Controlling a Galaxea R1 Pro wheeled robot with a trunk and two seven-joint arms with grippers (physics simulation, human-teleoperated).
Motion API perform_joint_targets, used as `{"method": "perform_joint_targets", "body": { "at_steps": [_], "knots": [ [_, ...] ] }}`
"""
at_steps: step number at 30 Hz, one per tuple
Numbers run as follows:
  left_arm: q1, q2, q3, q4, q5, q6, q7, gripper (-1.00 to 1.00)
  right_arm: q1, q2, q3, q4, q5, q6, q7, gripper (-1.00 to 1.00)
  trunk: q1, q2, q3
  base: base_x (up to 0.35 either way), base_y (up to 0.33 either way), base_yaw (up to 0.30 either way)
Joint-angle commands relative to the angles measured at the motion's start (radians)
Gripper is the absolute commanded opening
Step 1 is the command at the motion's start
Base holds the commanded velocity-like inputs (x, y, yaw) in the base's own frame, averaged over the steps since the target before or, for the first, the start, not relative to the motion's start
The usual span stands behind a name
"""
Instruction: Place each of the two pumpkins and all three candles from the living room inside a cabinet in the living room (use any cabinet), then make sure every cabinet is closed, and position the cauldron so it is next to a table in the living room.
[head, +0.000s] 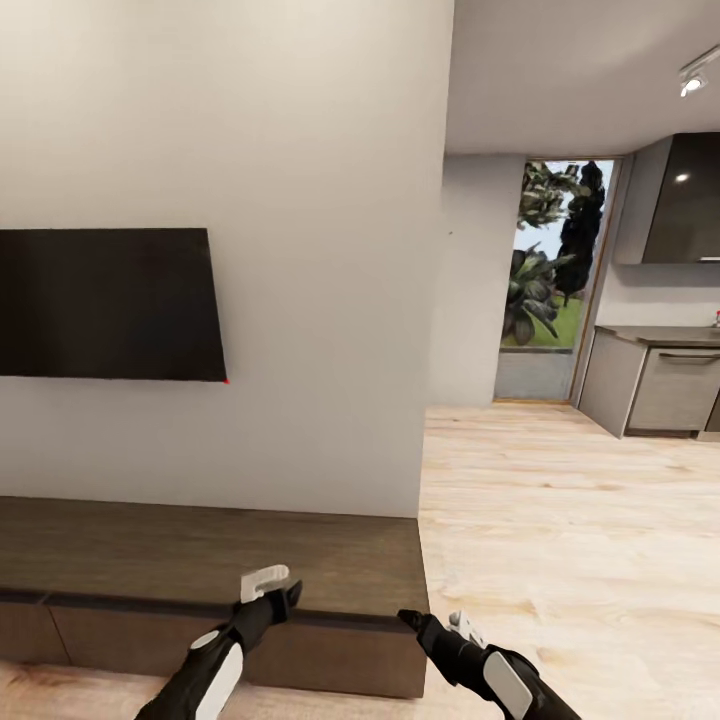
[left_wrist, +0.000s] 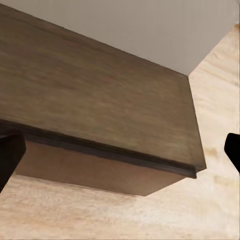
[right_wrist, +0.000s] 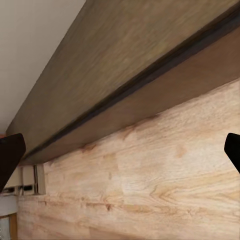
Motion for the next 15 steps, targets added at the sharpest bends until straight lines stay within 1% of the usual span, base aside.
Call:
{"method": "perform_joint_targets", "body": {
  "at_steps": [1, 3, 6, 7, 8, 9, 10, 11, 12, 14, 15],
  "knots": [
    [0.050, 0.004, 0.001, -0.110, 0.021, 0.068, -0.002, 1.00, -0.001, 0.000, -0.009, 0.003, -0.002, 0.008, 0.004, 1.00, 0.000, -0.001, -0.001, 0.000, 0.000, 0.000],
    [0.089, 0.006, 0.002, -0.204, 0.028, 0.115, -0.002, 1.00, -0.002, 0.000, -0.009, 0.005, -0.002, 0.008, 0.006, 1.00, 0.000, -0.001, -0.001, 0.000, 0.000, 0.000],
    [0.129, 0.008, 0.003, -0.315, 0.033, 0.179, -0.001, 1.00, -0.003, -0.001, -0.010, 0.008, -0.003, 0.008, 0.007, 1.00, 0.000, -0.001, -0.001, 0.000, 0.000, 0.000],
    [0.146, 0.009, 0.004, -0.377, 0.036, 0.224, 0.000, 1.00, -0.003, -0.001, -0.011, 0.012, -0.004, 0.008, 0.008, 1.00, 0.000, -0.001, -0.001, 0.000, 0.000, 0.000],
    [0.152, 0.009, 0.004, -0.404, 0.037, 0.246, 0.000, 1.00, -0.003, -0.001, -0.011, 0.016, -0.005, 0.008, 0.008, 1.00, 0.000, -0.001, -0.001, 0.000, 0.000, 0.000],
    [0.160, 0.010, 0.004, -0.453, 0.038, 0.289, 0.001, 1.00, -0.003, -0.002, -0.013, 0.025, -0.010, 0.007, 0.008, 1.00, 0.000, -0.001, -0.001, 0.000, 0.000, 0.000],
    [0.163, 0.010, 0.005, -0.475, 0.038, 0.308, 0.001, 1.00, -0.003, -0.003, -0.015, 0.029, -0.015, 0.007, 0.008, 1.00, 0.000, -0.001, -0.001, 0.000, 0.000, 0.000],
    [0.168, 0.010, 0.005, -0.513, 0.039, 0.338, 0.001, 1.00, -0.003, -0.007, -0.022, 0.035, -0.030, 0.007, 0.008, 1.00, 0.000, -0.001, -0.001, 0.000, 0.000, 0.000],
    [0.180, 0.010, 0.005, -0.560, 0.040, 0.374, 0.001, 1.00, -0.003, -0.018, -0.031, 0.041, -0.055, 0.008, 0.017, 1.00, 0.000, -0.001, -0.001, 0.000, 0.000, 0.000],
    [0.195, 0.010, 0.005, -0.588, 0.040, 0.395, 0.001, 1.00, -0.003, -0.025, -0.034, 0.043, -0.069, 0.008, 0.028, 1.00, 0.000, -0.001, -0.001, 0.000, 0.000, 0.000],
    [0.211, 0.011, 0.005, -0.613, 0.041, 0.409, 0.001, 1.00, -0.003, -0.031, -0.036, 0.044, -0.078, 0.008, 0.057, 1.00, 0.000, -0.001, -0.001, 0.000, 0.000, 0.000]
  ]
}}
